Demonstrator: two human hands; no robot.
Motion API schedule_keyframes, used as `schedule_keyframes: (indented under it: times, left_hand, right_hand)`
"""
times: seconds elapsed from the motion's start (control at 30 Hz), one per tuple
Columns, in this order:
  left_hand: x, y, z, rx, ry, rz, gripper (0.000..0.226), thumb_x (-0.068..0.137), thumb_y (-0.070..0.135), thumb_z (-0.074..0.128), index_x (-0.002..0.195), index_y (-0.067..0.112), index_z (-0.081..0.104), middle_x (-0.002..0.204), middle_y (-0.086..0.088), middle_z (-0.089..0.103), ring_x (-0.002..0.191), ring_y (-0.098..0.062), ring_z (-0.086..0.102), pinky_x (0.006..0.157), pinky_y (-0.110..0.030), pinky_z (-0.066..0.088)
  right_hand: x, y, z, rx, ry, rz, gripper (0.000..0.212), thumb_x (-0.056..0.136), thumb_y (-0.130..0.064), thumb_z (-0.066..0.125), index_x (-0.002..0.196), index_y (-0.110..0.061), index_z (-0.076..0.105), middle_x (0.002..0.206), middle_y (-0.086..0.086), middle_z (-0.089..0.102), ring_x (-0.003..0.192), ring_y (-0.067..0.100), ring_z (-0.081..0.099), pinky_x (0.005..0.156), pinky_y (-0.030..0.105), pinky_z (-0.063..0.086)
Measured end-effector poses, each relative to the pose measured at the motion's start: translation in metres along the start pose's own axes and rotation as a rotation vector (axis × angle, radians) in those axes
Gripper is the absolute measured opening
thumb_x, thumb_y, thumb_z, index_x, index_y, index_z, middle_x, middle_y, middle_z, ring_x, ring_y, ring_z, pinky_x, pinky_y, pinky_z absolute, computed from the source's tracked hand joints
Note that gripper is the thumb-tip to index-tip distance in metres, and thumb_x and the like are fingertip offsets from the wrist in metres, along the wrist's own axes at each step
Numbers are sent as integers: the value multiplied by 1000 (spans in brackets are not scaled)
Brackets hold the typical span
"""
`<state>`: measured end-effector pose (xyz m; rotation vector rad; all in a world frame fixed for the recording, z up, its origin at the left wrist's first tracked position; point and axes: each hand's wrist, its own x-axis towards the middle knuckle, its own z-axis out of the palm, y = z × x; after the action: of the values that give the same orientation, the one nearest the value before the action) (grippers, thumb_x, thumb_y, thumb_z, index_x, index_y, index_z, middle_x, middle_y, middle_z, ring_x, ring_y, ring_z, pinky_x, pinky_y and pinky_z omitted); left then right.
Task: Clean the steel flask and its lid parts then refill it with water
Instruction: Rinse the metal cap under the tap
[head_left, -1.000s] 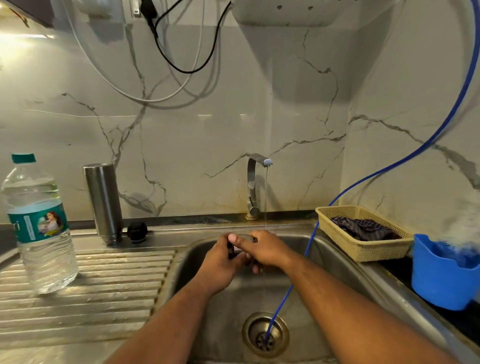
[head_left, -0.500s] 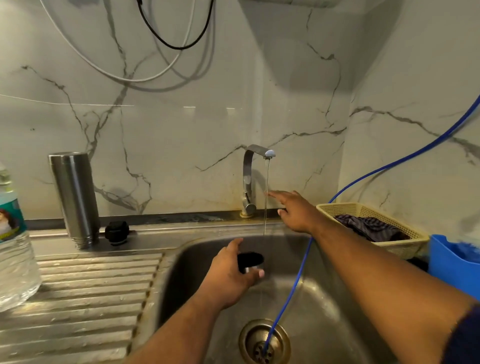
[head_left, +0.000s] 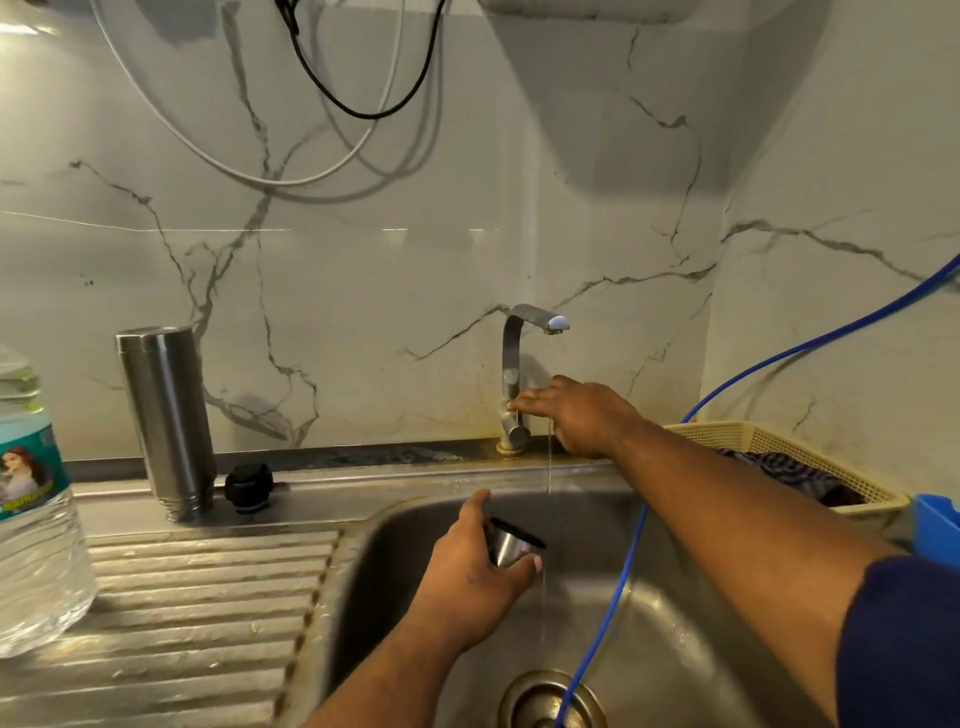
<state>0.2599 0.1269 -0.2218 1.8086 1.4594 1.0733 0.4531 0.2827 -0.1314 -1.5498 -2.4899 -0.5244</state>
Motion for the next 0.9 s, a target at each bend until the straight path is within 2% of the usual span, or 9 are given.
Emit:
schedule_keyframes:
  times: [0.1, 0.17, 0.27, 0.37, 0.47, 0.57, 0.73, 0.83, 0.9]
  left_hand:
    - [3, 0, -3, -2, 51, -16, 66, 83, 32, 82, 137, 31, 43, 113, 15, 61, 99, -3, 62, 79, -12, 51]
    - [4, -1, -4, 2, 84, -15, 60, 83, 34, 82, 132, 31, 46, 114, 12, 61, 100, -5, 62, 79, -15, 52]
    - [2, 1, -6, 43, 114, 5, 59, 83, 36, 82, 133, 32, 50, 122, 7, 62, 106, -9, 61, 93, -26, 55]
    - [-5, 11, -8, 130, 102, 6, 71, 82, 36, 83, 142, 30, 47, 135, 1, 56, 121, -15, 55, 108, -35, 48]
    - [-10, 24, -19, 64, 176, -32, 74, 79, 28, 86, 136, 31, 39, 132, -5, 61, 117, -21, 60, 96, -33, 55]
    - [-10, 37, -39, 57, 315, 7, 60, 80, 35, 84, 126, 39, 45, 126, -3, 59, 113, -23, 60, 92, -40, 56]
    - [-32, 27, -54, 504, 166, -104, 35, 83, 48, 74, 115, 39, 62, 116, 6, 69, 99, -14, 64, 89, -32, 54]
    - [-30, 25, -59, 499, 336, -46, 46, 83, 53, 75, 124, 41, 59, 116, 4, 68, 105, -19, 64, 88, -35, 54]
    - [-34, 27, -56, 562, 218, -80, 46, 81, 50, 77, 123, 40, 61, 112, 7, 69, 101, -16, 65, 87, -34, 55]
  right_hand:
    - [-20, -5, 1, 0, -11, 10, 95, 88, -4, 59, 156, -51, 14, 167, -14, 19, 143, 20, 35, 93, 39, 50]
    - [-38, -5, 5, 59, -30, 93, 89, 92, -12, 59, 158, -48, 10, 169, -10, 13, 145, 22, 30, 98, 41, 50]
    - [-66, -7, 8, 229, -25, 228, 71, 93, -24, 59, 156, -40, 30, 161, -3, 31, 143, 23, 36, 108, 46, 46]
    - [-86, -16, -9, 263, -153, 239, 61, 91, -29, 59, 150, -37, 45, 152, -2, 46, 137, 22, 46, 111, 43, 43]
    - [-99, -30, -50, 210, -184, 163, 54, 90, -33, 60, 143, -37, 53, 145, -4, 54, 130, 21, 53, 106, 42, 47]
    - [-106, -46, -90, 305, -43, 178, 37, 94, -36, 60, 130, -35, 64, 132, -6, 64, 115, 18, 60, 93, 38, 53]
    - [-117, -74, -98, 637, 103, 244, 21, 97, -28, 61, 114, -28, 73, 114, -5, 73, 102, 14, 65, 93, 35, 55]
    - [-120, -93, -78, 777, 130, 297, 20, 98, -23, 62, 112, -23, 76, 109, -4, 73, 98, 11, 65, 85, 24, 49]
    - [-123, -103, -61, 845, 152, 333, 17, 98, -22, 63, 108, -24, 76, 101, -8, 71, 91, 6, 64, 80, 22, 48]
